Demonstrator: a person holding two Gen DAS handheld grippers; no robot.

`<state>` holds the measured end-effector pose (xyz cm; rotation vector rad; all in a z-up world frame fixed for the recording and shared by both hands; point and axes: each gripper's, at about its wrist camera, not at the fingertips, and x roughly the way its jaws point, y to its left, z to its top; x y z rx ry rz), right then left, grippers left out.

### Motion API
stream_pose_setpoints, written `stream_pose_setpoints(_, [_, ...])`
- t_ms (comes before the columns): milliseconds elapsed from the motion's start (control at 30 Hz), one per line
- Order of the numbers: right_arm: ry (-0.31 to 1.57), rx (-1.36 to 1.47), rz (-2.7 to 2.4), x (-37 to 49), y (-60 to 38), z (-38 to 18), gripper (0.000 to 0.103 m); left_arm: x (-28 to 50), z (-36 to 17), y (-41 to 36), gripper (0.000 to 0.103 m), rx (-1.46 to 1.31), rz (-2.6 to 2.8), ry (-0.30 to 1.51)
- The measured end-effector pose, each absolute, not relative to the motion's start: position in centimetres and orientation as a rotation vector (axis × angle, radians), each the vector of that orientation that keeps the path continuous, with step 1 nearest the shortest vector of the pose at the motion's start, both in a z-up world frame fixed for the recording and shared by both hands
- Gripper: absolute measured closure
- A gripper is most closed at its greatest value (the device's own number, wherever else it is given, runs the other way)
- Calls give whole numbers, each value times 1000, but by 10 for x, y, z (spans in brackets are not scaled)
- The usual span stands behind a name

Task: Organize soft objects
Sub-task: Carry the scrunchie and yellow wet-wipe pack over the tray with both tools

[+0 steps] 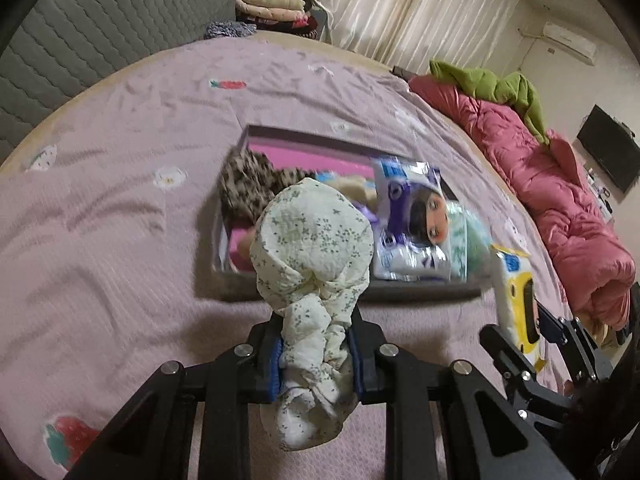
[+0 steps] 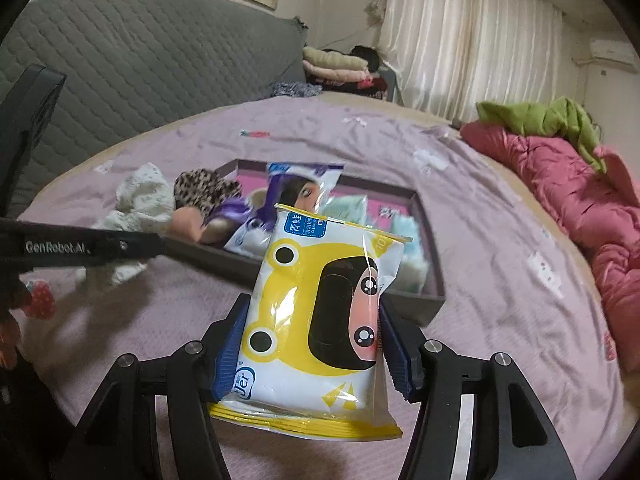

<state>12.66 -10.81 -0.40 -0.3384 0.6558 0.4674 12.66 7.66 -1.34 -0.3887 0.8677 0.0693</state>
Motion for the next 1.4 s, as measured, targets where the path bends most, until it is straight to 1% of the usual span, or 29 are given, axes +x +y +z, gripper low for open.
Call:
stream_pose_setpoints(533, [616,-324,421,159,-108,21,41,164,9,98,77,-384,76,825])
stream_pose_setpoints(1100, [564,-338,402,203,-92,42,41,193,7,120,77,-399,82,821])
stream_pose_setpoints(1400, [583,-341,405,220,-89,36,41,211,-1,125,77,-404,78,840])
